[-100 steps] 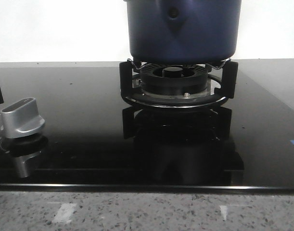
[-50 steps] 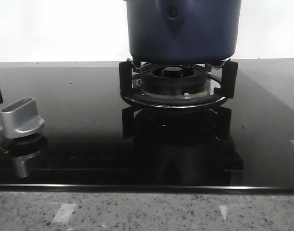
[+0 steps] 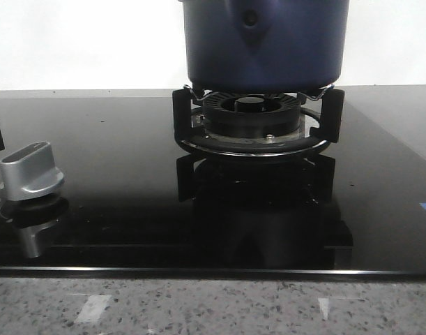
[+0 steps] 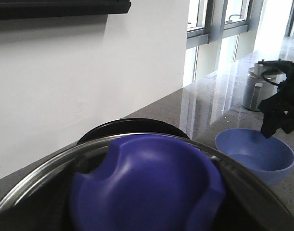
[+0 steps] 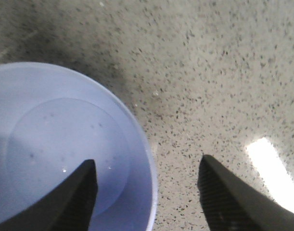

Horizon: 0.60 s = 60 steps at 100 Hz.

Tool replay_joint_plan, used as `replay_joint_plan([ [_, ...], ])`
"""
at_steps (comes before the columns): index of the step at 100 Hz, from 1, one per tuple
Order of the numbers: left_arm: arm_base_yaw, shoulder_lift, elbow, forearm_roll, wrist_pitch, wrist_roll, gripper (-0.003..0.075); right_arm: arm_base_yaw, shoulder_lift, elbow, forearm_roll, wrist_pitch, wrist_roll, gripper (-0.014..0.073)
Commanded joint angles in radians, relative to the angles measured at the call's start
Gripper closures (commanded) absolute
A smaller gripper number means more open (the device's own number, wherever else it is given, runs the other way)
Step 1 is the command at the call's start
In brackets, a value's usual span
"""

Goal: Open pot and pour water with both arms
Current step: 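Lift the water bowl with the right gripper over the open pot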

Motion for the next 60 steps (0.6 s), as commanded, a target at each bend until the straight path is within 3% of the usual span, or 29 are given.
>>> replay_joint_plan([
  [1,-0.007,-0.016,-0.034,-0.089,0.002,0.004,0.0384,-0.020,-0.017,0.007,0.015,-0.047,-0.003,0.0181],
  [20,-0.007,-0.016,-0.034,-0.089,0.002,0.004,0.0384,-0.027,-0.017,0.063,0.049,-0.101,-0.003,0.0186],
  [39,-0.007,-0.016,-0.034,-0.089,0.007,0.004,0.0384,-0.027,-0.016,0.123,0.080,-0.143,-0.003,0.0286],
  [60,-0.007,-0.016,-0.034,-0.089,0.008,0.004,0.0384,-0.027,-0.014,0.173,0.133,-0.204,-0.003,0.0291],
])
